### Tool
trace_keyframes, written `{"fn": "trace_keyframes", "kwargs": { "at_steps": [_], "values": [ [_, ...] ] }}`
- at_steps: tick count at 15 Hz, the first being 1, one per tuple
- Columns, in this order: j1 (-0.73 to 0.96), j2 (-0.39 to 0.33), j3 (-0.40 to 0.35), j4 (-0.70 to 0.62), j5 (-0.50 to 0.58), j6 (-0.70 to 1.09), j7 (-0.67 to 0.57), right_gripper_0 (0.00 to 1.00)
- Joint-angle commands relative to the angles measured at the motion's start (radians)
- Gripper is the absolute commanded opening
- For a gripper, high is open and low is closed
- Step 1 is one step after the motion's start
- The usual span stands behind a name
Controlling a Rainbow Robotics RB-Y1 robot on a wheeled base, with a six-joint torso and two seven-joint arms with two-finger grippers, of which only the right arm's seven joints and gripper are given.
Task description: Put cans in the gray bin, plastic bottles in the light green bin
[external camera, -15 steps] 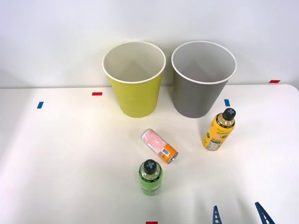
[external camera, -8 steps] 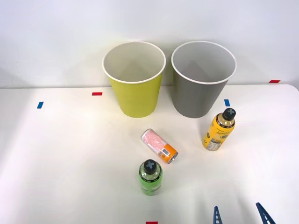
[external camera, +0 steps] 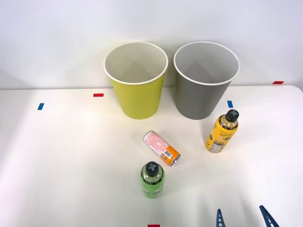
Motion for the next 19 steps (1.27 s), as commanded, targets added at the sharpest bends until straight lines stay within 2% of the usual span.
{"fn": "trace_keyframes", "kwargs": {
  "at_steps": [1, 19],
  "values": [
    [0.0, 0.0, 0.0, 0.0, 0.0, 0.0, 0.0, 1.0],
    [0.0, 0.0, 0.0, 0.0, 0.0, 0.0, 0.0, 1.0]
  ]
}}
